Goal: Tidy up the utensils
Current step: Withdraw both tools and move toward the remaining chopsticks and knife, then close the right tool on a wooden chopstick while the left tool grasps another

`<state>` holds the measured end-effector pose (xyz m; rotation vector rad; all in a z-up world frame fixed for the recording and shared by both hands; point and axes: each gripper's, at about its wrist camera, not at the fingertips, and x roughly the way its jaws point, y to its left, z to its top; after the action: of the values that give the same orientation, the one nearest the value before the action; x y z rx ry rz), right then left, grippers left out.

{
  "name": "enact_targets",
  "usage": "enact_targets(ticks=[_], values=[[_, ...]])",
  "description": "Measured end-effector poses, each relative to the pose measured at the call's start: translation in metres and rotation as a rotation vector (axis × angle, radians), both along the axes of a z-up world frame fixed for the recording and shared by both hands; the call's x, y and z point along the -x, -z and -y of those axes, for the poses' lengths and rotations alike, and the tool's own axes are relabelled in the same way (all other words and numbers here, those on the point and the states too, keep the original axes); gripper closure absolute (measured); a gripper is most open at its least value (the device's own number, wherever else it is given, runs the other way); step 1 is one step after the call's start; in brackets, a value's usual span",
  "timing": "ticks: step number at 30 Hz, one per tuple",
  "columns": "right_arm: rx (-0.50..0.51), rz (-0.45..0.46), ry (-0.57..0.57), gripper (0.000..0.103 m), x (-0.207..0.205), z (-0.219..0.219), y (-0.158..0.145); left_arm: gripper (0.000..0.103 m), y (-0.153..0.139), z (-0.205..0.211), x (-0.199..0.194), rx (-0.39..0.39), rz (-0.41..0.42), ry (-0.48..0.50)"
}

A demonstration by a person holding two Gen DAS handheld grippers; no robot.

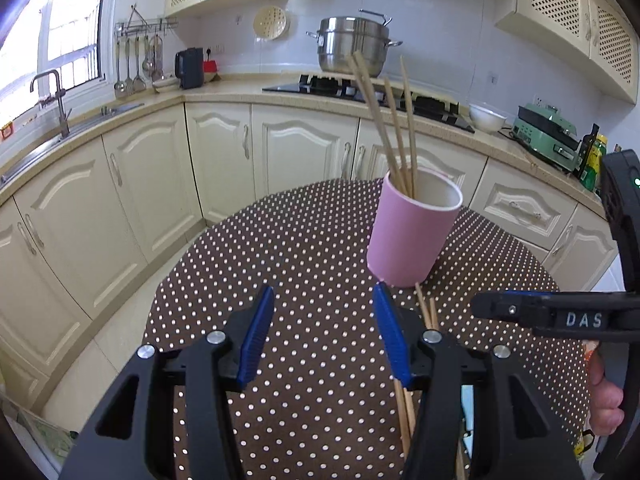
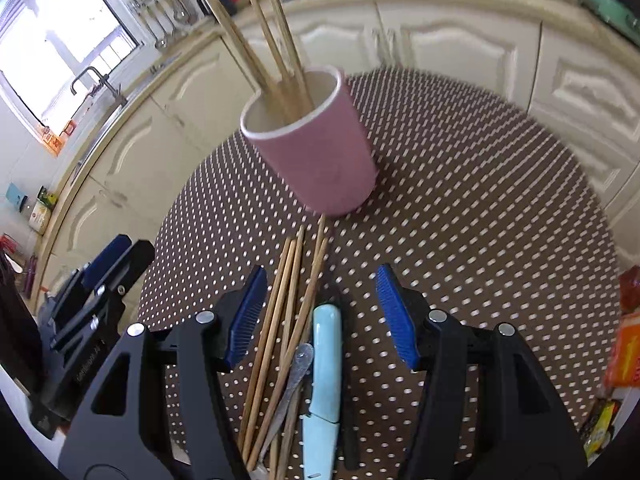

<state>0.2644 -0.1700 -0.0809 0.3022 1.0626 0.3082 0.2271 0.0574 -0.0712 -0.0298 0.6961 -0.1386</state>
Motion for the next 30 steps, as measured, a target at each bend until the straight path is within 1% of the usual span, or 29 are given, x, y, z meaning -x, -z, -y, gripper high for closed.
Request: enact_targets(ticks=[1,5,16,17,18,20,22,23,24,30], values=[[-0.001,-0.013,-0.008,0.051,-0.004,-0.003,0.003,0.052,0.003,-0.002,0.000,0.004,-0.006,-0.001],[0.017,-0.045,-0.020,0.067,-0.014,-0.013,0.011,0.052,0.013,-0.009,-0.003,0.017,-0.032,-0.001],[0.062,-0.117,-0.017,0.069,-0.041,-0.039,0.035,0.052,0.028,-0.028,-0.015,0.043,-0.072,-0.019],[0.061,-0.127,-0.011,0.071,-0.044,-0.040,0.038,0.052,0.029,-0.029,-0.016,0.043,-0.076,-0.022],[0.057,-0.135,-0.004,0.077,-0.046,-0.040,0.041,0.052,0.031,-0.031,-0.017,0.042,-0.080,-0.026],[0.030,-0.160,-0.006,0.086,-0.051,-0.042,0.045,0.052,0.033,-0.033,-0.018,0.039,-0.086,-0.034],[0.004,-0.161,-0.007,0.087,-0.053,-0.044,0.046,0.052,0.036,-0.034,-0.020,0.036,-0.095,-0.043],[-0.006,-0.160,0.004,0.092,-0.054,-0.044,0.045,0.052,0.037,-0.035,-0.021,0.036,-0.100,-0.048],[-0.009,-0.161,0.008,0.094,-0.054,-0.043,0.044,0.052,0.039,-0.036,-0.021,0.037,-0.103,-0.051],[-0.007,-0.136,-0.006,0.094,-0.047,-0.034,0.034,0.052,0.043,-0.033,-0.021,0.032,-0.118,-0.049]])
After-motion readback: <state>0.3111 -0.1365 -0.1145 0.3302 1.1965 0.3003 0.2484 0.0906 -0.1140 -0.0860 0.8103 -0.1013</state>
